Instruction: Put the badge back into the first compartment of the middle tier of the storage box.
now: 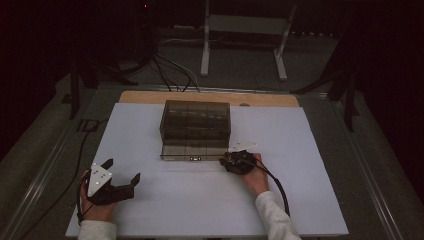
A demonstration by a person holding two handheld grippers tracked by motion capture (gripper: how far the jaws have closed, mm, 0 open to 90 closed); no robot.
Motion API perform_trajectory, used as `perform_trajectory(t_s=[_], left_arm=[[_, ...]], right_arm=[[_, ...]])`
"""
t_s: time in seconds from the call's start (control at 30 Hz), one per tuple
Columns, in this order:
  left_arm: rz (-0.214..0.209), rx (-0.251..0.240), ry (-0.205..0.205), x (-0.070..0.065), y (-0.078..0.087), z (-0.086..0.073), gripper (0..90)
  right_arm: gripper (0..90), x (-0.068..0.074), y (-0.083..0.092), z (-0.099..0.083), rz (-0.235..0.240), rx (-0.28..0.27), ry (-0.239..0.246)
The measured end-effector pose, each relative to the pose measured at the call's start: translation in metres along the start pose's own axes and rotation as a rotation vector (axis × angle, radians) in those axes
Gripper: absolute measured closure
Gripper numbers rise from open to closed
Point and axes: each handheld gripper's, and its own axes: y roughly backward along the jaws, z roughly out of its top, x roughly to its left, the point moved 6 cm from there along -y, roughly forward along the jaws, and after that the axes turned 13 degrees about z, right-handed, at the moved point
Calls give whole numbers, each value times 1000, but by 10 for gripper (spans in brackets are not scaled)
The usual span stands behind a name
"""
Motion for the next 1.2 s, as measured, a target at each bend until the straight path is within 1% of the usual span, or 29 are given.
perform_trajectory(t_s=[0.47, 0.57, 0.73, 0.87, 0.93, 1.07, 1.1, 1.13, 1.17, 1.2], left_arm=[[5, 4, -8, -1, 0, 0, 6], [5, 5, -10, -1, 0, 0, 6], [5, 6, -11, -1, 0, -1, 6], [5, 6, -11, -1, 0, -1, 6], [6, 7, -11, -1, 0, -1, 6], [6, 7, -12, -1, 0, -1, 6], [6, 8, -12, -1, 0, -1, 6], [6, 8, -12, 0, -1, -1, 6], [5, 9, -13, -1, -1, -1, 6], [5, 9, -14, -1, -1, -1, 6]], right_arm=[[747, 3, 5, -3, -1, 21, -17], [756, 3, 6, -3, 2, 22, -33], [795, 4, 7, -4, 6, 25, -61], [860, 4, 9, -5, 4, 24, -82], [876, 3, 9, -5, 9, 23, -95], [864, 3, 9, -5, 16, 23, -96], [827, 4, 9, -5, 19, 22, -96], [768, 4, 9, -5, 24, 17, -91], [712, 5, 8, -4, 18, 16, -86], [675, 5, 7, -3, 9, 11, -84]])
